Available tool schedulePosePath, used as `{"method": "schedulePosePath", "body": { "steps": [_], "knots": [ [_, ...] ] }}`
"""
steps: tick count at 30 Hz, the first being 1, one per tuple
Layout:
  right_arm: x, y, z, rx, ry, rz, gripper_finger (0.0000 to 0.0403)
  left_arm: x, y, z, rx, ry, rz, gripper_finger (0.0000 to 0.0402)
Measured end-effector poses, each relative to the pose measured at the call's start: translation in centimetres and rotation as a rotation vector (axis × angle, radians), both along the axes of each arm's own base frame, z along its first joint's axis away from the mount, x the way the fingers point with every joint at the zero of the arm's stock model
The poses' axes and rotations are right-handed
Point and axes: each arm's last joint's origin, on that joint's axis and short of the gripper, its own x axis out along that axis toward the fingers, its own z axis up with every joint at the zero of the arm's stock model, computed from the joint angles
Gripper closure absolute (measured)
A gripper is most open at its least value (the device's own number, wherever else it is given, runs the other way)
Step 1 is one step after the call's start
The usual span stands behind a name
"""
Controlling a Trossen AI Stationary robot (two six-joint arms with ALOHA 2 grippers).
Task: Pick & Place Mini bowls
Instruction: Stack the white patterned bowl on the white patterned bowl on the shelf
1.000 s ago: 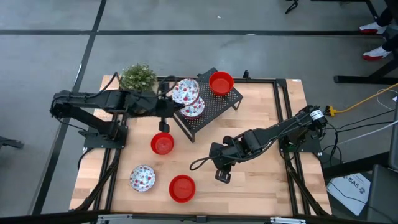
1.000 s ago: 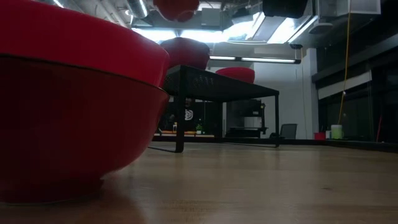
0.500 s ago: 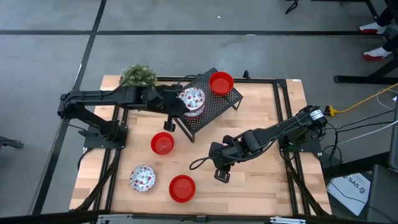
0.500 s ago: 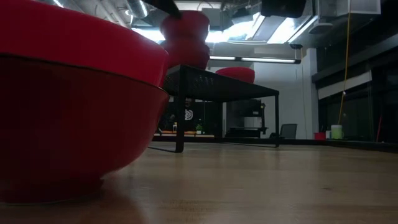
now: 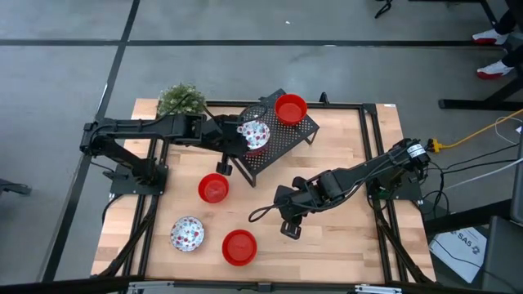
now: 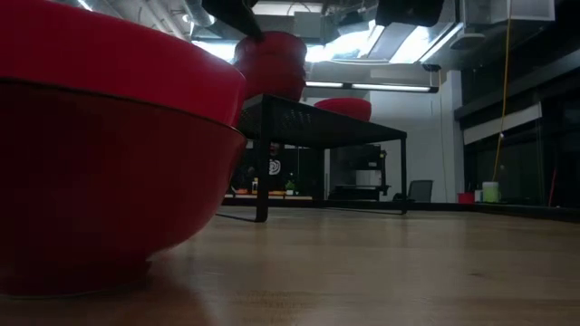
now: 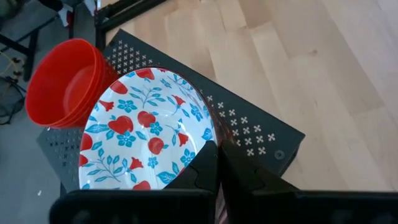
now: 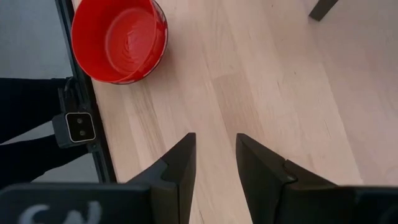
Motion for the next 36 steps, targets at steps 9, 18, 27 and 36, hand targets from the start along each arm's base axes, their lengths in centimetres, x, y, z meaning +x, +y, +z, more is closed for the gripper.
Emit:
{"method": "schedulePosePath", "body": {
  "steps": [9,18,27,36],
  "knots": [
    [0.0,0.0,0.0,-0.002,-0.001,-0.001,0.0289,-0.1,0.0,-0.1,-0.026,0.008,0.025,0.0398],
    [0.0,0.0,0.0,-0.001,-0.003,-0.002,0.0289,-0.1,0.1,-0.1,0.005,0.005,0.078,0.0358],
    [0.0,0.0,0.0,-0.003,-0.004,0.002,0.0289,-0.6,-0.6,0.8,-0.018,-0.052,0.072,0.0308],
    [0.1,-0.1,0.0,-0.018,-0.006,0.024,0.0289,-3.6,-2.5,3.7,-0.131,-0.193,0.033,0.0308]
  ]
}}
